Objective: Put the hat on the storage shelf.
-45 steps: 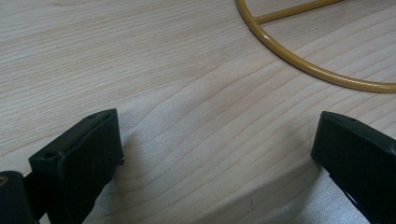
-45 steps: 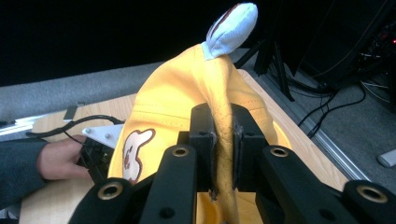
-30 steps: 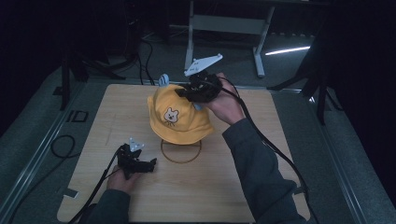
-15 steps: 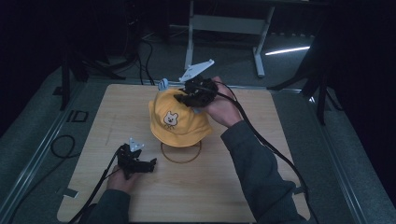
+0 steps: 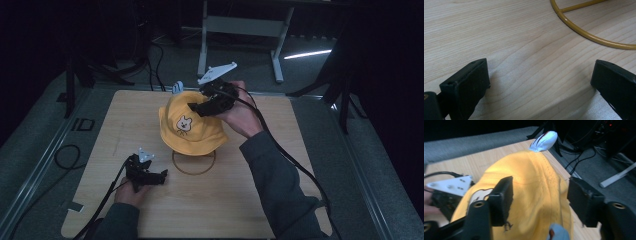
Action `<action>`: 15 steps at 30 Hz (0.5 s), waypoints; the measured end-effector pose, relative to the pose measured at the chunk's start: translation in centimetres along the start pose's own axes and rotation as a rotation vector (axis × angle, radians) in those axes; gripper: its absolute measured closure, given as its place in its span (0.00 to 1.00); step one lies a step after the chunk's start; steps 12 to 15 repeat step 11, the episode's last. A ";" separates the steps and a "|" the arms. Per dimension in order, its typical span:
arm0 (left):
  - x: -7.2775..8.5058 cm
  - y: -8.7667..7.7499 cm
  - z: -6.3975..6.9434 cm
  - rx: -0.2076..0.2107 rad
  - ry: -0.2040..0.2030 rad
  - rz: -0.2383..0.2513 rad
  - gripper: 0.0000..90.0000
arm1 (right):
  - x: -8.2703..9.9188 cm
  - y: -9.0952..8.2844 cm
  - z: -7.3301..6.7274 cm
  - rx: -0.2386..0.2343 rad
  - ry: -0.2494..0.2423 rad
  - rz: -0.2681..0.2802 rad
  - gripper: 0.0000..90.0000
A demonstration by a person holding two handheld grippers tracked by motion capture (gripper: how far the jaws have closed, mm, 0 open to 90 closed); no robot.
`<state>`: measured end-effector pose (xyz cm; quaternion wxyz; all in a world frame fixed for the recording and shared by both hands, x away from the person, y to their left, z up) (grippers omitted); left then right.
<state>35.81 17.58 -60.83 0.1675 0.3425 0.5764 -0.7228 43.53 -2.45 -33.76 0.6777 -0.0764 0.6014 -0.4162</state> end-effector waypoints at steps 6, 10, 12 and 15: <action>0.0 0.0 0.0 0.000 0.000 0.000 0.02 | 0.2 -1.8 -0.1 0.015 0.004 -0.004 0.24; 0.0 0.0 0.0 0.000 0.001 0.000 0.02 | 1.0 -2.5 0.4 0.064 0.030 -0.021 0.16; 0.0 0.0 0.0 0.000 0.001 -0.001 0.02 | 1.2 -2.6 0.6 0.072 0.045 -0.020 0.14; 0.0 0.0 0.0 0.000 0.001 -0.001 0.02 | 1.2 -2.6 0.6 0.072 0.045 -0.020 0.14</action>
Point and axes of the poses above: each handheld gripper's, and its own axes: y roughly forward along the jaws, x roughly out of its underside, z roughly to its right, the point moved 6 cm from there along y, roughly forward along the jaws, and after that the axes turned 8 degrees about -y, right-handed, at the moved point
